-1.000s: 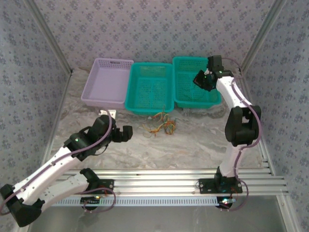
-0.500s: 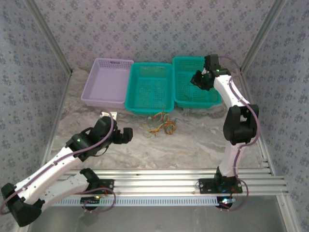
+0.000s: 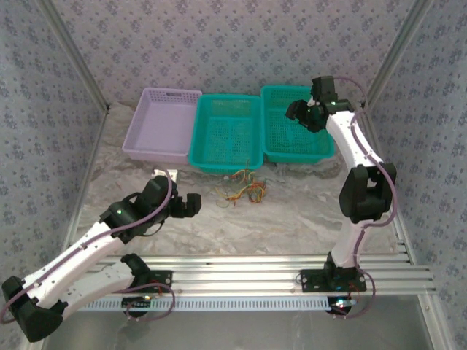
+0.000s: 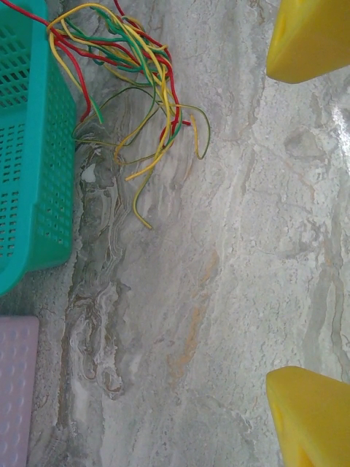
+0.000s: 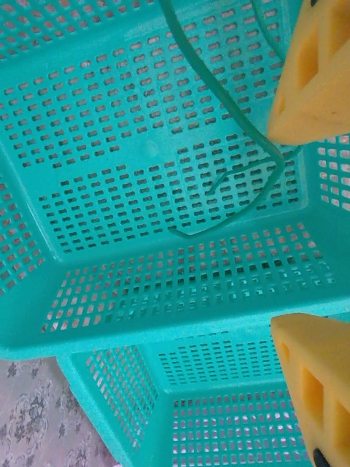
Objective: Untangle the cables
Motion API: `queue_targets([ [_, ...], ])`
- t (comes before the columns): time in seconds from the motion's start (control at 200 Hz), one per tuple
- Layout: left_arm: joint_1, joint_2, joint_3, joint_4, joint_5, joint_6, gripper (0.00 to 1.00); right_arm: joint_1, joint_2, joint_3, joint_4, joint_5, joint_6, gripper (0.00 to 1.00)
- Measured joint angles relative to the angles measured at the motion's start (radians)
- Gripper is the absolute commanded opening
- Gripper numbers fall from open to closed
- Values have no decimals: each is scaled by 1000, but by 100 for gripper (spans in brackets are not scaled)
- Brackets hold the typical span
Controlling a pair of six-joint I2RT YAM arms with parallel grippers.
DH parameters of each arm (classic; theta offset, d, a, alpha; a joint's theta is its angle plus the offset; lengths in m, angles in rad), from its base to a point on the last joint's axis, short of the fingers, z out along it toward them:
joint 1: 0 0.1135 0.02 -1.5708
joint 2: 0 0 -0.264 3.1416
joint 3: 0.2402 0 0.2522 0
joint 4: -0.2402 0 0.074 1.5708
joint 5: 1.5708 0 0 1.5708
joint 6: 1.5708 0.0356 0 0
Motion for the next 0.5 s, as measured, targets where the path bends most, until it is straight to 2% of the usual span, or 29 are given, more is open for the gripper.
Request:
queue_targets([
  [0.16, 0, 0, 0, 0, 0, 0, 100, 0, -19, 5, -8, 6, 1, 76],
  [0.5, 0, 0, 0, 0, 0, 0, 100, 6, -69, 15, -13, -26, 3, 80],
])
